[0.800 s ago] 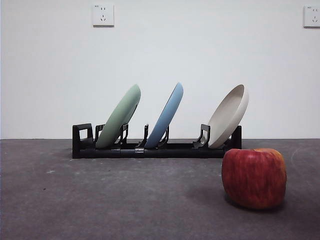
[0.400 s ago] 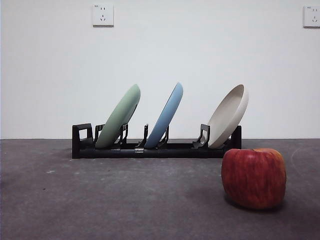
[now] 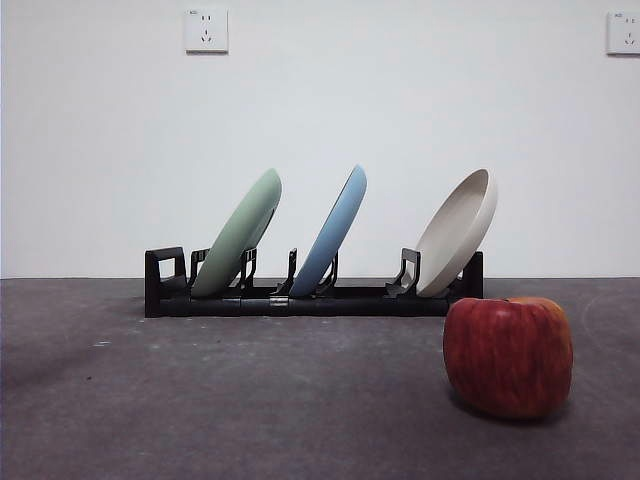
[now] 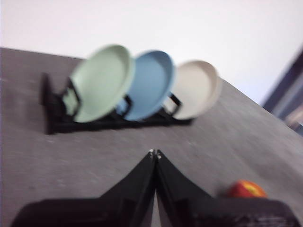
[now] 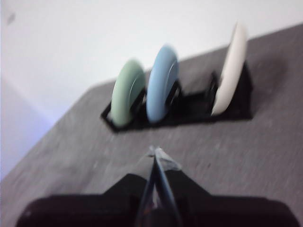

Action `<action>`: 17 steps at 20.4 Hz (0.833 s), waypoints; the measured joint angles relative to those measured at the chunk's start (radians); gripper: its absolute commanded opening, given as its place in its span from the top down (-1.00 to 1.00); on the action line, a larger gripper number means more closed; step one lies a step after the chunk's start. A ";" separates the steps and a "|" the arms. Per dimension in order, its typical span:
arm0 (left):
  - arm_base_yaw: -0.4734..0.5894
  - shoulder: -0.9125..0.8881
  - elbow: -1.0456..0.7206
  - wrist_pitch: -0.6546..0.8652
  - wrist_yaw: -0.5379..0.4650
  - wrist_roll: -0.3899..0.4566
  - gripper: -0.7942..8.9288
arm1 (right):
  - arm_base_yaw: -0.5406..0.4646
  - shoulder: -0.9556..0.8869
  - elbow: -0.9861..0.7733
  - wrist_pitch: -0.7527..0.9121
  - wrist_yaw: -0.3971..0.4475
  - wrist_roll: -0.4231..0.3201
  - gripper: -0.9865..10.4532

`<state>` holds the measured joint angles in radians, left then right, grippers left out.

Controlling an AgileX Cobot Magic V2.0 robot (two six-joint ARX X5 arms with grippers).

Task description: Take the green plate from the plate rack,put the plate on the table,take the apple from the table,put the apple in the plate

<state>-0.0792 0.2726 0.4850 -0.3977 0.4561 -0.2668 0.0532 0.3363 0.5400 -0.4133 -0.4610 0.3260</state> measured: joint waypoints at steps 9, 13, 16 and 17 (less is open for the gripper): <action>0.000 0.181 0.206 -0.274 0.222 0.171 0.85 | 0.021 0.258 0.316 -0.462 -0.138 -0.275 0.85; 0.000 0.224 0.261 -0.379 0.282 0.246 0.85 | 0.041 0.313 0.379 -0.621 -0.164 -0.383 0.85; 0.000 0.237 0.294 -0.451 0.306 0.299 0.85 | 0.052 0.324 0.394 -0.732 -0.165 -0.458 0.85; 0.000 0.238 0.298 -0.469 0.306 0.312 0.85 | 0.052 0.325 0.395 -0.759 -0.164 -0.482 0.85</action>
<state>-0.0795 0.5102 0.7830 -0.8669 0.7624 0.0456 0.1055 0.6609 0.9348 -1.1725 -0.6254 -0.1558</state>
